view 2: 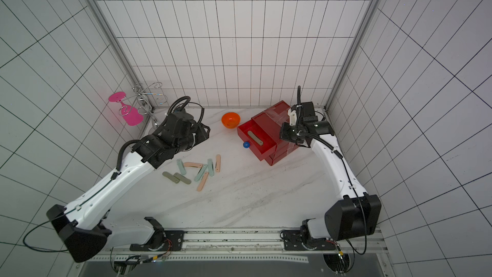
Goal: Place the fruit knives into the drawer by color
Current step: Pick up the fruit knife from the center of the board.
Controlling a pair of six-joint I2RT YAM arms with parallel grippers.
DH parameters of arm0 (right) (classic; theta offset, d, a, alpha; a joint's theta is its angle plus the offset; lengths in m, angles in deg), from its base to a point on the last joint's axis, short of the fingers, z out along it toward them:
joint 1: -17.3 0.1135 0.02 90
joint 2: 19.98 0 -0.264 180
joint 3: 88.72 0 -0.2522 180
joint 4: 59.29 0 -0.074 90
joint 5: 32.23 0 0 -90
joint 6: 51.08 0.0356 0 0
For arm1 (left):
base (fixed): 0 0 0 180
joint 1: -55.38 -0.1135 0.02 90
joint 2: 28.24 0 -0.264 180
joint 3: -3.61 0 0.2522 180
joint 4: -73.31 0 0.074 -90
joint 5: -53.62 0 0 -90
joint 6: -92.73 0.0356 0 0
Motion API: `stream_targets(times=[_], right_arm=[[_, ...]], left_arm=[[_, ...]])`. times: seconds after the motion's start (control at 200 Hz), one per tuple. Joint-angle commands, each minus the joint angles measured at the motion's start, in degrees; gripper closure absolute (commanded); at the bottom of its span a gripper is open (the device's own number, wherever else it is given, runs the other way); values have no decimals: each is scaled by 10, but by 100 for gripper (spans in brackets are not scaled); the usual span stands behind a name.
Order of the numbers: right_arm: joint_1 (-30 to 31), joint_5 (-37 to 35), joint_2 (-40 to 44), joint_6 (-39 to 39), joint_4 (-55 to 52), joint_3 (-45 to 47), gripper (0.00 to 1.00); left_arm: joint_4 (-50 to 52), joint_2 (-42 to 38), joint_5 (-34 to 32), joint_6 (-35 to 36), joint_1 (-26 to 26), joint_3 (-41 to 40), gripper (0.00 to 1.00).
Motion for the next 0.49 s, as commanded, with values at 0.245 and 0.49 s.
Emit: stream_targets(times=[0.245, 0.49], right_arm=[[-6, -10, -13, -10, -93, 32, 88], [-6, -5, -14, -7, -93, 30, 88]], left_arm=[[93, -79, -17, -9, -159, -200, 51], [94, -2, -3, 9, -226, -227, 49]])
